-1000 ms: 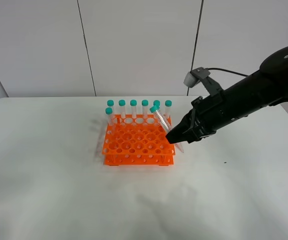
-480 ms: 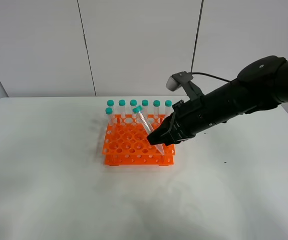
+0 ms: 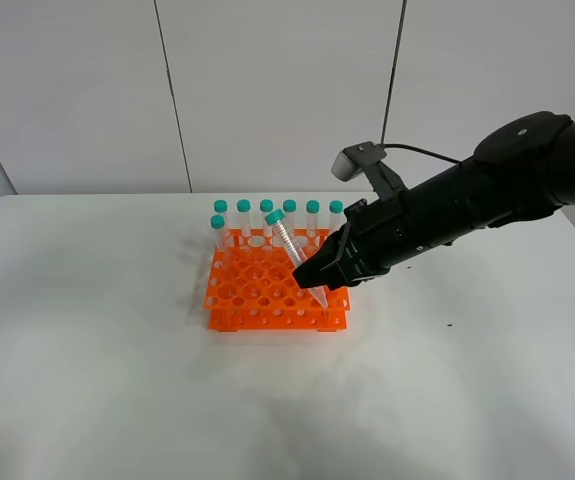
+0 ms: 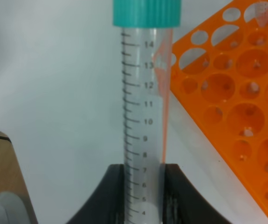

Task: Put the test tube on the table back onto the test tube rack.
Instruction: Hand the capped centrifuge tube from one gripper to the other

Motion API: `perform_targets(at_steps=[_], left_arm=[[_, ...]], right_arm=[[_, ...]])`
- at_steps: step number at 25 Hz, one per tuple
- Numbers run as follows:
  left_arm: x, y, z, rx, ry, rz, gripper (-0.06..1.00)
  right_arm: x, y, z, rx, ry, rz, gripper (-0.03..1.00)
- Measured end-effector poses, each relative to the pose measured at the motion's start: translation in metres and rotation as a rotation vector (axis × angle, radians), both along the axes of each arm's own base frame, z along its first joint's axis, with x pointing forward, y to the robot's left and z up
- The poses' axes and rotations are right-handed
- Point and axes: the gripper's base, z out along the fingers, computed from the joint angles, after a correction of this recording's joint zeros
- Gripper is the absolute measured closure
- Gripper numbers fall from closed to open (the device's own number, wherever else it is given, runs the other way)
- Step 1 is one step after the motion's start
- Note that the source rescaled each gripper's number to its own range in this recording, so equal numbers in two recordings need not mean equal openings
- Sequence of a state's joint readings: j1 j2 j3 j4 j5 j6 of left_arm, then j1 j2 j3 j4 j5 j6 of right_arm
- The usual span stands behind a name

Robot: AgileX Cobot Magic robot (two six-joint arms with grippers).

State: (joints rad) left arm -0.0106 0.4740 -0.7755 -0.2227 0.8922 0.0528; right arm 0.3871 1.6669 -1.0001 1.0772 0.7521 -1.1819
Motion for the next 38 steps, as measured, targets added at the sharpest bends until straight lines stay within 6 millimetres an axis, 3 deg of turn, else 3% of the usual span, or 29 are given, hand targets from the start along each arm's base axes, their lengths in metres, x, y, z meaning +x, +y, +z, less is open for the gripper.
perform_targets(at_steps=[3,8,11,15,21,29,38], left_arm=[[0.048,-0.004,0.002,-0.048,0.047,-0.016,-0.06],[0.123,-0.022,-0.023,-0.204,0.123,-0.140,-0.06],[0.156,-0.036,-0.041,-0.313,0.146,-0.242,-0.06],[0.184,-0.065,-0.066,-0.393,0.149,-0.377,-0.06],[0.205,-0.105,-0.093,-0.558,0.177,-0.435,-0.06],[0.213,-0.134,-0.119,-0.587,0.200,-0.477,-0.06],[0.219,-0.162,-0.126,-0.575,0.230,-0.541,-0.06]], right_arm=[[0.000,0.000,0.000,-0.001,-0.003,0.003,0.94],[0.000,0.000,0.000,-0.004,-0.013,0.006,0.94],[0.000,0.000,0.000,-0.004,-0.013,0.005,0.94],[0.001,0.000,0.000,-0.005,-0.015,0.004,0.94],[0.001,0.000,0.000,-0.005,-0.016,0.004,0.94],[0.000,0.000,0.000,-0.003,-0.011,0.010,0.94],[-0.001,0.000,0.000,0.000,-0.003,0.019,0.94]])
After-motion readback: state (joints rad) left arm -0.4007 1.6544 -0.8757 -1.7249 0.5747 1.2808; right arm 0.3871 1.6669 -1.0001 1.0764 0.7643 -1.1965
